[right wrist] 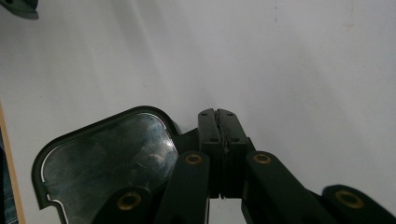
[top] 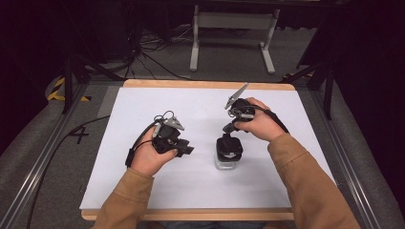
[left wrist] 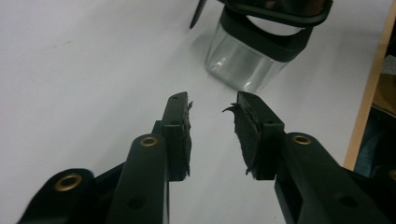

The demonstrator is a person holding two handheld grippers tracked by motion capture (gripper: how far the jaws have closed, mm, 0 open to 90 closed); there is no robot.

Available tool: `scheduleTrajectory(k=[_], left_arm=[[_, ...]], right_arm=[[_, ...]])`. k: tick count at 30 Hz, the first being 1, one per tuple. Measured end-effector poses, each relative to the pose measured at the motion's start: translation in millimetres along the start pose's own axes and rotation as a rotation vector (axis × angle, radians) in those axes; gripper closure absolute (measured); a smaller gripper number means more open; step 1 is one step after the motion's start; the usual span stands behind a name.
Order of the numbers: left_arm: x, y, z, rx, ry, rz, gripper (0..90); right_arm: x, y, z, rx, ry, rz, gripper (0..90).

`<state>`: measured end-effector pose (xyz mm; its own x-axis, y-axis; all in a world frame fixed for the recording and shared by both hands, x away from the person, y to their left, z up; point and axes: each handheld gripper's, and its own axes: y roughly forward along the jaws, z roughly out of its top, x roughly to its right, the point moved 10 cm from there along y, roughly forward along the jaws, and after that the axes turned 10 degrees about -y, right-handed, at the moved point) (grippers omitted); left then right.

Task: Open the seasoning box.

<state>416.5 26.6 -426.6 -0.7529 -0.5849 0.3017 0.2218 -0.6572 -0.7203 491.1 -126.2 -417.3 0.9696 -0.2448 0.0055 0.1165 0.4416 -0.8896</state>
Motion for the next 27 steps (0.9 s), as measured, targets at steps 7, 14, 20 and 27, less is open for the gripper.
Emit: scheduleTrajectory(k=[7, 14, 20, 27], left_arm=[[23.5, 17.4, 6.8, 0.007, 0.044, -0.070, 74.1], [49.9, 37.2, 18.3, 0.040, 0.082, -0.143, 80.0], [58.9, 51.9, 25.9, 0.058, 0.092, -0.143, 80.0], [57.7, 51.6, 30.3, 0.080, 0.089, -0.147, 80.3]], right_arm=[[1.1, 0.8, 0.3, -0.007, -0.012, -0.022, 90.0], [1.4, 0.5, -0.3, 0.004, -0.007, -0.020, 90.0], [0.8, 0.3, -0.7, 0.015, -0.001, -0.016, 90.0], [2.6, -9.7, -0.3, 0.073, 0.016, -0.056, 90.0]])
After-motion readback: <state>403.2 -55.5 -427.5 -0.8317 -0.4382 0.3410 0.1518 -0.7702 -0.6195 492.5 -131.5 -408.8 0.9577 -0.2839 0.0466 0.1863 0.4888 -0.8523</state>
